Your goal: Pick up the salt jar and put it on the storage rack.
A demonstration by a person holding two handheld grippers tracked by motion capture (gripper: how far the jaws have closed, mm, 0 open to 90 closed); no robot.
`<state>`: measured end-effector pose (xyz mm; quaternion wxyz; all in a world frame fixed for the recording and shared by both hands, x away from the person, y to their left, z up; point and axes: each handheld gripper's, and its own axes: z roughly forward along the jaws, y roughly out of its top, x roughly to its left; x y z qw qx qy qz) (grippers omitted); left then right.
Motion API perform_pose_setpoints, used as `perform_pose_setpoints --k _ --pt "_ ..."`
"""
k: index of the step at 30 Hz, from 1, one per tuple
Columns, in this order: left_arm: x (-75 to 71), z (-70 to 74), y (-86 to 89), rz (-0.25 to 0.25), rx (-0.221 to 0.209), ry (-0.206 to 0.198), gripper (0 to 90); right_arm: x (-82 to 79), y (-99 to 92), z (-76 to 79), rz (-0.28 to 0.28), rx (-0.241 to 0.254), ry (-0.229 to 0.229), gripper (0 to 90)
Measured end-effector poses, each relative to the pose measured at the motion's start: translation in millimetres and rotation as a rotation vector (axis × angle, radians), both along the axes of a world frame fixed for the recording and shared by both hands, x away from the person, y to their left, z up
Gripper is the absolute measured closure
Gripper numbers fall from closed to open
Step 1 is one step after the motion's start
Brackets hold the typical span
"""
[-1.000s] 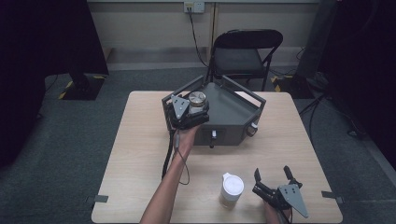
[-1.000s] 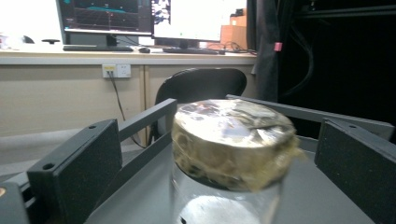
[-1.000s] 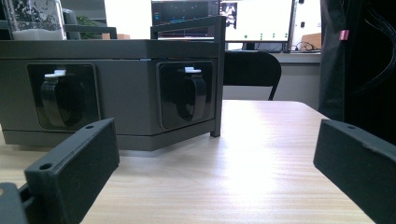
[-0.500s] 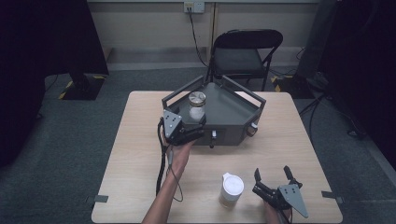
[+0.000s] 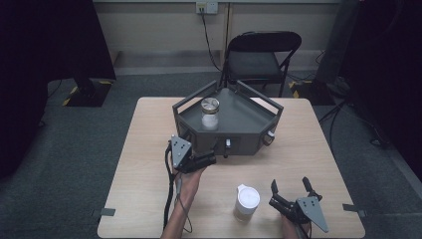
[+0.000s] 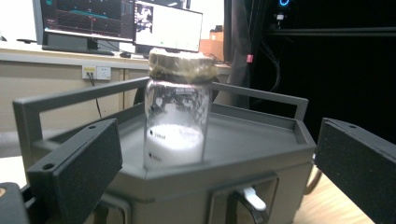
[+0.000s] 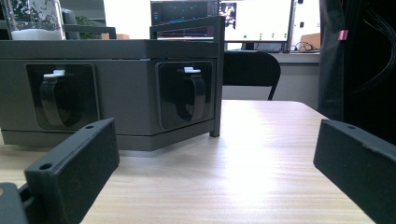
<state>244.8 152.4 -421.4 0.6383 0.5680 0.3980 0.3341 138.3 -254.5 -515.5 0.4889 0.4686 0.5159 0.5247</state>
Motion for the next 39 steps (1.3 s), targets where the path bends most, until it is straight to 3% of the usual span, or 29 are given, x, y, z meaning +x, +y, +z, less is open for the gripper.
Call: perform_pose_setpoints --k 8,10,14,19,21,22,29,31,39 --pt "-18.4 -18.4 8.8 0.039 -0.020 0.022 0.1 0.0 0.0 0.0 0.000 0.000 0.000 0.0" --pt "-24.0 -21.8 10.8 0.050 0.008 0.024 0.1 0.0 0.1 0.0 0.000 0.000 0.000 0.0" --pt "-37.1 -38.1 15.3 0.067 -0.006 0.028 0.1 0.0 0.1 0.0 0.000 0.000 0.000 0.0" --pt "-52.7 -48.6 12.7 0.101 0.045 0.027 0.1 0.0 0.1 0.0 0.000 0.000 0.000 0.0" --pt "-61.0 -53.5 6.2 0.126 0.094 -0.004 0.1 0.0 0.1 0.0 0.000 0.000 0.000 0.0" --pt "-64.1 -58.0 5.0 0.132 0.089 -0.015 0.1 0.0 0.1 0.1 0.000 0.000 0.000 0.0" --pt "-67.7 -74.2 12.4 0.115 0.041 0.015 0.1 -0.1 0.5 0.0 -0.003 0.000 0.000 0.0" --pt "-66.2 -73.9 10.3 0.117 0.068 0.020 0.1 -0.1 0.5 0.0 -0.003 0.000 0.000 0.0" --pt "-68.2 -81.4 8.1 0.131 0.085 0.015 0.1 -0.1 1.0 0.0 -0.006 0.000 0.000 0.0"
